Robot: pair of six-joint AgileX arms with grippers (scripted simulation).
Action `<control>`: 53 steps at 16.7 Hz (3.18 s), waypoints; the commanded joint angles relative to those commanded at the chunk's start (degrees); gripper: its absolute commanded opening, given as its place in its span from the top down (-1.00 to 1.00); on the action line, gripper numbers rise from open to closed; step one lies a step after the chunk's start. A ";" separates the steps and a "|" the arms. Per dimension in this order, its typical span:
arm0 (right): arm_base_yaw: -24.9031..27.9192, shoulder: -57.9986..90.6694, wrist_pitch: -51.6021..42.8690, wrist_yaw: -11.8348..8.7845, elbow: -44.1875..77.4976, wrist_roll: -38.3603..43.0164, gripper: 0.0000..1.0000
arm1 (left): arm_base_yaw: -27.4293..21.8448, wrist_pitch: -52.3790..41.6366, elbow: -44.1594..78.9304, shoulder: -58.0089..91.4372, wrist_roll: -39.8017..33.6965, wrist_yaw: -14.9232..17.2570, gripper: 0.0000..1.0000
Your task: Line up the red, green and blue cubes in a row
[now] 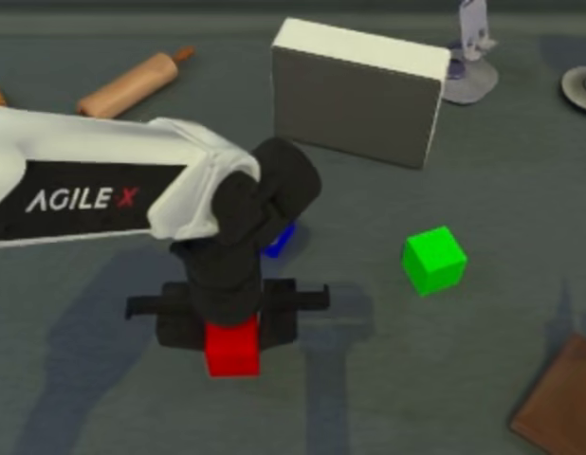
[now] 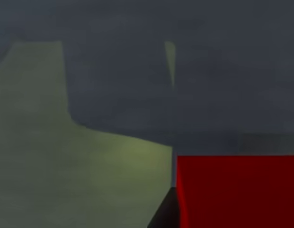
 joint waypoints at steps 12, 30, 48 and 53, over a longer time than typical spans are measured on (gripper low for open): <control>0.00 0.00 0.00 0.00 0.00 0.00 -1.00 | -0.02 0.36 -0.26 0.13 0.00 -0.01 -0.21; 0.00 0.00 0.00 0.00 0.00 0.00 -1.00 | 0.24 -4.06 2.83 -1.40 -0.33 -0.09 -1.00; 5.38 21.51 -13.42 -0.06 19.70 1.19 -1.00 | 9.82 -3.72 -6.39 -24.33 1.71 -0.74 -1.00; 11.62 51.04 -29.08 -0.08 42.56 2.58 -1.00 | 20.51 9.26 -25.82 -49.68 7.97 -1.00 -1.00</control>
